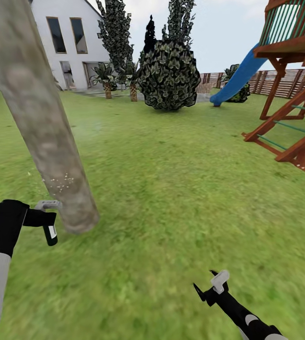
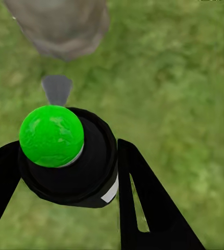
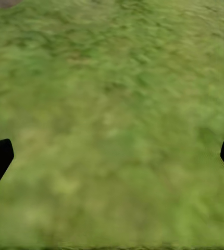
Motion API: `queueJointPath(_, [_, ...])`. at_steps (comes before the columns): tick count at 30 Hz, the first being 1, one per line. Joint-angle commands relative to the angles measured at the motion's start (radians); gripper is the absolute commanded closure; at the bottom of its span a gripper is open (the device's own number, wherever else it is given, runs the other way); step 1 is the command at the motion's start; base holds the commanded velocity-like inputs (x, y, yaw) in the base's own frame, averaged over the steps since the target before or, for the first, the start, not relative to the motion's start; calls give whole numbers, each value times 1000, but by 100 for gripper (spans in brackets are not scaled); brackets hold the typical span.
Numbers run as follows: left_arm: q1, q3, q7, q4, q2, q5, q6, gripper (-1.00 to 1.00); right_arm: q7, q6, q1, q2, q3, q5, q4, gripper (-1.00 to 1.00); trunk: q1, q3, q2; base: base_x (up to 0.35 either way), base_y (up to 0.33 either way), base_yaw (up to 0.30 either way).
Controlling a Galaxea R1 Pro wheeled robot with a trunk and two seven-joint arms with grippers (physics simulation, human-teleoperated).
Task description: In the garden, pick up the pesticide atomizer on the floor and spray pesticide onto both trees until each tree trunk is fully covered.
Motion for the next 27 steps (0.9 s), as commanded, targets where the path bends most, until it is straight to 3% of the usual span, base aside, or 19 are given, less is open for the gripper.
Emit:
queueJointPath(1, [-1, 2, -10, -1, -1, -10, 3, 100, 9, -2, -1, 0, -9, 1, 0, -100, 0, -1, 0, 0, -275, 0])
queueJointPath(11, [1, 3, -7, 0, 1, -13, 4, 100, 9, -2, -1, 1, -9, 1, 0, -100, 0, -1, 0, 100, -244, 0])
queueJointPath(13, [2, 15, 38, 2, 2, -12, 3, 100, 9, -2, -1, 0, -9, 1, 0, -100, 0, -1, 0, 242, -160, 89])
queueJointPath(15, [2, 51, 108, 17, 2, -11, 0, 100, 8, -2, -1, 0, -9, 1, 1, -100, 0, -1, 0, 97, -56, 224])
queueJointPath(19, [2, 64, 160, 23, 0, -11, -2, 100, 8, -2, -1, 1, -9, 1, 2, -100, 0, -1, 0, 17, -10, 264])
queueJointPath(27, [2, 60, 167, 42, -11, -14, -3, 100, 9, -2, -1, 1, -9, 1, 2, -100, 0, -1, 0, 151, -148, 176])
